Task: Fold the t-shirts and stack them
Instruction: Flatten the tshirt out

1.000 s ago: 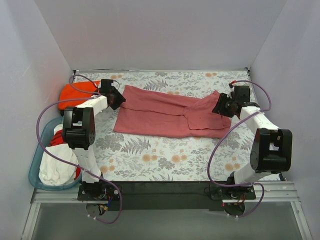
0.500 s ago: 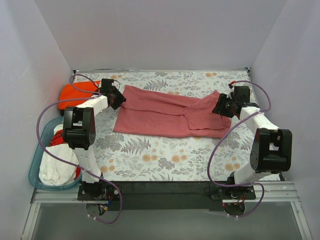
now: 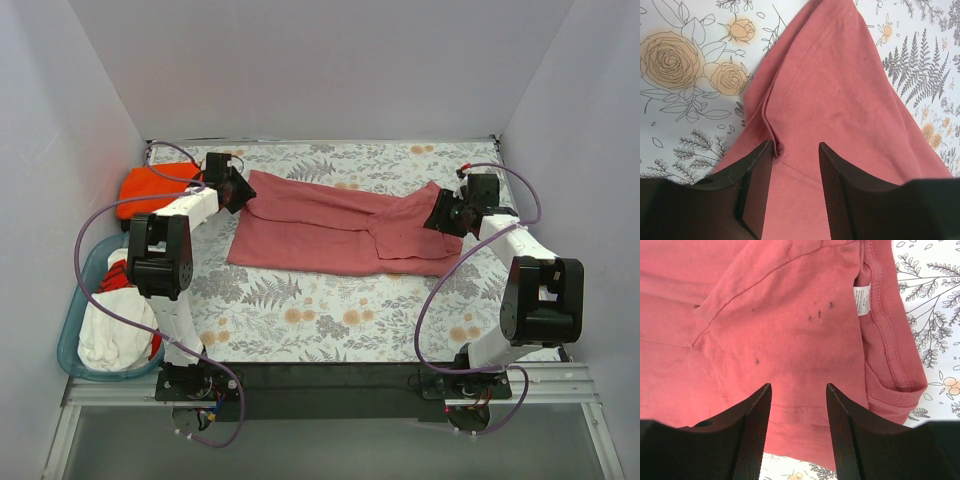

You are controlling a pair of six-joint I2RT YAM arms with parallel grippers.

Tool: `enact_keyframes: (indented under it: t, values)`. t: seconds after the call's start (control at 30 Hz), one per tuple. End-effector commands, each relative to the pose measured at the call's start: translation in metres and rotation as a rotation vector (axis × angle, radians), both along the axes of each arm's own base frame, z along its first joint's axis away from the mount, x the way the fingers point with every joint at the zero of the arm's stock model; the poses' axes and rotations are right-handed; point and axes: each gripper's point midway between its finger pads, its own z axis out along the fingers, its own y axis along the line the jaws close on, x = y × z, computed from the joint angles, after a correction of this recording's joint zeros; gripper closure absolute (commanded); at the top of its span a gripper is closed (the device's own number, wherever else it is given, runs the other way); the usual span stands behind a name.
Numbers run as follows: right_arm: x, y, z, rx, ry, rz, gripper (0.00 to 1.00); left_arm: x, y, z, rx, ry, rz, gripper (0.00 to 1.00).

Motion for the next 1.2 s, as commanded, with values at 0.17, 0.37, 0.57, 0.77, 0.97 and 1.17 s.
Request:
enact_keyframes:
  t: [0.17,0.37,0.57,0.77,0.97,1.17]
  values:
    - [0.004,0.001,0.005,0.007,-0.031,0.013,0.46,-0.002,-0.004,-0.002,0.015,0.029,-0.024,0.60]
    - [0.005,0.000,0.005,0.003,-0.031,0.013,0.46,-0.009,0.004,-0.017,0.022,0.071,0.039,0.64]
    - [0.004,0.000,0.001,0.000,-0.023,0.014,0.46,-0.005,0.012,-0.024,0.039,0.076,0.068,0.66]
    - [0.001,-0.002,-0.005,-0.007,-0.010,0.008,0.46,0.003,0.012,-0.028,0.032,0.068,0.067,0.76]
    - [-0.012,-0.017,-0.021,0.016,0.043,-0.072,0.46,0.004,0.010,0.005,0.037,0.007,0.029,0.95]
    - [-0.031,-0.038,-0.039,0.132,0.101,-0.179,0.49,-0.004,0.008,0.002,0.035,0.020,0.006,1.00]
